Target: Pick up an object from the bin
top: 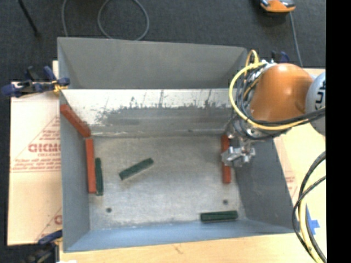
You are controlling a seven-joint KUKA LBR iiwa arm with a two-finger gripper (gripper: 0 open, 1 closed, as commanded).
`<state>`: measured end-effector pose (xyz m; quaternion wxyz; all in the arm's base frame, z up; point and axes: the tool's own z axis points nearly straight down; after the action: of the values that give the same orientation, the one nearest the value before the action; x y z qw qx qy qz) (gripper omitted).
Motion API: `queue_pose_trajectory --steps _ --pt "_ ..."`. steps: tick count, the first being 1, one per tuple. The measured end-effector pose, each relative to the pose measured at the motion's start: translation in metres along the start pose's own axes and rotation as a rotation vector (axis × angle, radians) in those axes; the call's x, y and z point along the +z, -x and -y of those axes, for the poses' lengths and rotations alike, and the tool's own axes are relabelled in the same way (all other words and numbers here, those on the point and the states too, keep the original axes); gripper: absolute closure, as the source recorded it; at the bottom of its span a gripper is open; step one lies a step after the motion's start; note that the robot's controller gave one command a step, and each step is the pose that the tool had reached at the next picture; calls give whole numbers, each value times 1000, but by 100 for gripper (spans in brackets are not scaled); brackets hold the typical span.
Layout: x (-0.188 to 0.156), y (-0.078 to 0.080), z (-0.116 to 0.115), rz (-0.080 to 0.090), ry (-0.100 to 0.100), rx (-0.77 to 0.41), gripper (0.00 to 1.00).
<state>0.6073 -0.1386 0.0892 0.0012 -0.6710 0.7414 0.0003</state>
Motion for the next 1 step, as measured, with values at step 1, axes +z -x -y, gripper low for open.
queue_pose_trajectory --steps 1 --pt "0 3 0 6 1 2 0"
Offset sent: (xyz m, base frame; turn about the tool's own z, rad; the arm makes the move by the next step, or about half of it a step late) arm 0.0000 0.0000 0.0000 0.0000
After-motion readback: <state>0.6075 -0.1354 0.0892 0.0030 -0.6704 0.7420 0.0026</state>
